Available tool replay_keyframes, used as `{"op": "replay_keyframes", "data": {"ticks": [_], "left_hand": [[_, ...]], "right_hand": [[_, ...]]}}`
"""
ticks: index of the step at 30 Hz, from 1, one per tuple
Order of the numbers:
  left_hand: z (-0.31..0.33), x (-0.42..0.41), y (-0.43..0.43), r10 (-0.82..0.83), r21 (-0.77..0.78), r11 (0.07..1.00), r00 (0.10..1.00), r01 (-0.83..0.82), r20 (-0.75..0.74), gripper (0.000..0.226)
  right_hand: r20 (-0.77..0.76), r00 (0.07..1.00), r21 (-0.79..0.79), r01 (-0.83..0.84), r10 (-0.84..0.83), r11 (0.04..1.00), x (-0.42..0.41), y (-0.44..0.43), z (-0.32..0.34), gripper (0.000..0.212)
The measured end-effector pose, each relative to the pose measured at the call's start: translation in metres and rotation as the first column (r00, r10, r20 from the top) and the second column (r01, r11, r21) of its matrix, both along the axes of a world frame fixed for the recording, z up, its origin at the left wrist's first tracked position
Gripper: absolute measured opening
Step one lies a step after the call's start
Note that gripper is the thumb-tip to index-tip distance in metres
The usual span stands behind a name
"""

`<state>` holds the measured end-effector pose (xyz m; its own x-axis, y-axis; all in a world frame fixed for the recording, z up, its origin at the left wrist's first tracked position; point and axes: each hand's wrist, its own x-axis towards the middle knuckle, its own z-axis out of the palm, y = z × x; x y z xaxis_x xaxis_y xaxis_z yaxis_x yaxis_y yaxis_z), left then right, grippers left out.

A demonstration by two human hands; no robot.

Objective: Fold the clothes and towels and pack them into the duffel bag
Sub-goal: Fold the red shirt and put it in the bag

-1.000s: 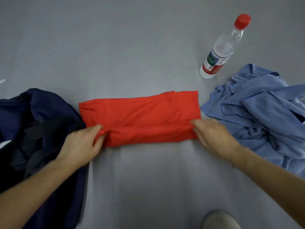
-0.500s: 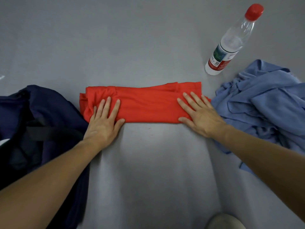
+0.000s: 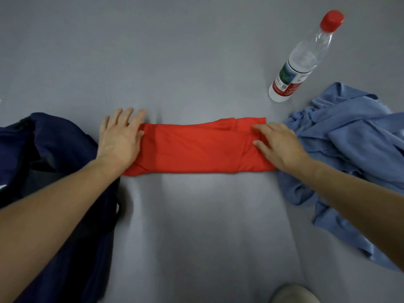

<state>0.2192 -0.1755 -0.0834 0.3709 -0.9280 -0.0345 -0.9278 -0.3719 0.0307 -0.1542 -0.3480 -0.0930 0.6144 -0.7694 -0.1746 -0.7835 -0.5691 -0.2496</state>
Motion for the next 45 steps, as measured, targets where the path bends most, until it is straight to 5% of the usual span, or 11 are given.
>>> {"op": "replay_keyframes", "data": {"ticks": [3,8,14,18,20,23,28,35,38,43,45], "left_hand": [[-0.001,0.022,-0.013,-0.002,0.062,0.998,1.000,0.004,-0.022,0.038],[0.016,0.019,-0.005,0.002,-0.055,0.998,0.994,-0.008,-0.111,0.016],[0.018,0.032,0.024,0.164,0.004,0.986,0.966,-0.167,-0.199,0.019],[0.011,0.015,0.027,-0.009,-0.017,1.000,1.000,0.009,0.010,0.040],[0.000,-0.011,0.029,-0.096,-0.009,0.995,0.995,0.096,0.028,0.051],[-0.027,-0.047,0.044,0.066,0.056,0.996,0.995,-0.062,-0.077,0.059],[-0.040,-0.064,0.051,0.180,0.083,0.982,0.978,-0.172,-0.107,0.069],[-0.027,-0.025,-0.017,-0.079,0.061,0.995,0.995,0.075,0.062,0.069],[-0.022,-0.066,-0.019,0.051,-0.060,0.997,0.995,-0.057,-0.087,0.066],[-0.029,-0.163,0.092,-0.125,-0.135,0.987,0.946,0.088,-0.298,0.065],[-0.038,-0.182,0.138,-0.132,-0.105,0.989,0.933,0.102,-0.334,0.058]], "right_hand": [[0.016,0.998,0.067,0.064,-0.065,0.996,0.008,-0.009,0.000,0.035],[0.124,0.980,0.245,0.123,-0.157,0.962,0.015,-0.017,0.000,0.012],[0.257,0.965,0.028,0.042,-0.048,0.999,0.042,-0.042,0.024,0.019],[0.112,0.989,-0.084,-0.083,0.092,0.993,0.059,-0.033,0.006,0.046],[-0.057,0.974,0.000,-0.221,0.220,0.975,0.060,-0.017,-0.001,0.074],[-0.252,0.932,0.098,-0.242,0.260,0.965,0.048,-0.006,-0.004,0.094],[-0.316,0.931,-0.002,-0.193,0.183,0.981,0.030,0.017,0.005,0.090],[-0.140,0.954,-0.035,-0.273,0.266,0.961,-0.013,0.169,0.002,0.079],[-0.056,0.950,0.042,-0.305,0.307,0.951,0.001,0.223,-0.004,0.084],[0.134,0.889,-0.022,-0.439,0.438,0.898,0.003,0.215,0.000,0.067],[0.086,0.818,-0.029,-0.568,0.568,0.823,-0.008,0.204,-0.004,0.070]]}}
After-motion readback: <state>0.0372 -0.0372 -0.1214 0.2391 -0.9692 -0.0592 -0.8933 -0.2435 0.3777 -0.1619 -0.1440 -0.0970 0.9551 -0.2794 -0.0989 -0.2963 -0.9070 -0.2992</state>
